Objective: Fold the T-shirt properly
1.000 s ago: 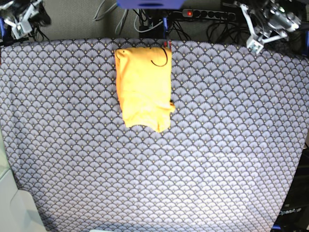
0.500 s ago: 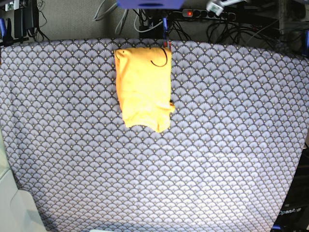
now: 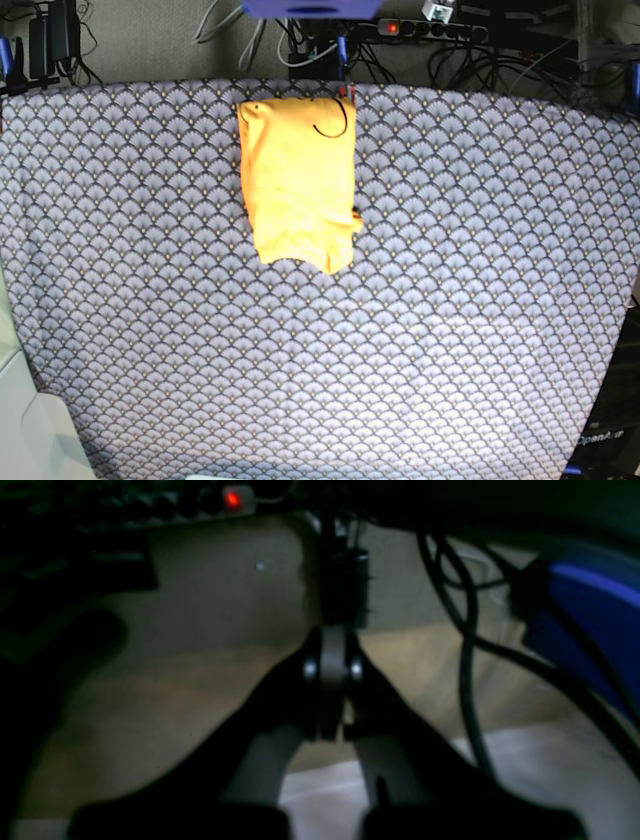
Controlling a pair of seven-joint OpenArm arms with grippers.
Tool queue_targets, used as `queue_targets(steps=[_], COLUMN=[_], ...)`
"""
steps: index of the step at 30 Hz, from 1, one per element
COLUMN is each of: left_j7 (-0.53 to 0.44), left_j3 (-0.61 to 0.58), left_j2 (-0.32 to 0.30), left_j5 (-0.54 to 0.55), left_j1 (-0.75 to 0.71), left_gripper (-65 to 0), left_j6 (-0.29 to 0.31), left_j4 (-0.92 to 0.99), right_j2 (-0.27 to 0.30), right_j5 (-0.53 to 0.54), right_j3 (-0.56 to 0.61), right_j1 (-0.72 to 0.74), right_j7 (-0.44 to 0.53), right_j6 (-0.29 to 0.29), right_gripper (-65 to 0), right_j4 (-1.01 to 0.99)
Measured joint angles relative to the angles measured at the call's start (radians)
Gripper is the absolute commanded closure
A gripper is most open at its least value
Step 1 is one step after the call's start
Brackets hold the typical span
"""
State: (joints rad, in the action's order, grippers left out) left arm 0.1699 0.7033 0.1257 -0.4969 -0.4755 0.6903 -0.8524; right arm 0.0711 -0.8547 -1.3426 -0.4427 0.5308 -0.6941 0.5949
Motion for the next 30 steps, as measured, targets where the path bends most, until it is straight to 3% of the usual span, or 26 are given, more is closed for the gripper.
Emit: queue_targets(steps=[4,8,10,12,14,16,21,24,26,30], left_j7=[-0.104,-0.354,-0.441,-0.457,-0.429,-0.398,-0.398,-0.385,-0.365,-0.370], left_j3=[0.060,0.066,0.061,0.066,0.068,0.066,0.071,0.071,0.072,0.072], left_j2=[-0.070,-0.125,-0.135,-0.150,-0.171,-0.176,-0.175,-0.164,-0.158,-0.143], left_j5=[-0.068,-0.117,-0.169,-0.214,-0.226,-0.231,-0.216,-0.177,-0.148,-0.138], left_j1=[0.090,0.166,0.200,0.235,0.268,0.306,0.384,0.375,0.378,0.404], left_gripper=[0.0,0.0,0.0,0.0,0.0,0.0,0.0,0.0,0.0,0.0], left_j6=[-0.010,-0.010,-0.127,-0.268,-0.382,-0.520,-0.762,-0.838,-0.842,-0.829], left_j4=[0.266,0.539,0.678,0.802,0.866,0.863,0.845,0.848,0.858,0.857], right_j2=[-0.003,-0.002,-0.003,0.013,0.032,0.043,0.008,-0.023,-0.027,-0.022], right_j5=[-0.159,-0.333,-0.425,-0.484,-0.518,-0.537,-0.549,-0.549,-0.552,-0.544], right_j3=[0.003,0.004,0.005,0.003,0.003,0.003,-0.004,-0.004,-0.004,-0.006], right_j1=[0.014,0.077,0.116,0.139,0.158,0.173,0.231,0.245,0.248,0.261], right_j7=[0.026,0.019,0.009,0.011,-0.063,-0.099,-0.110,-0.106,-0.113,-0.114], right_j6=[0.002,0.027,0.206,0.333,0.461,0.549,0.798,0.894,0.944,0.955], right_gripper=[0.0,0.0,0.0,0.0,0.0,0.0,0.0,0.0,0.0,0.0], right_j4=[-0.155,-0.329,-0.404,-0.465,-0.510,-0.540,-0.553,-0.562,-0.563,-0.558])
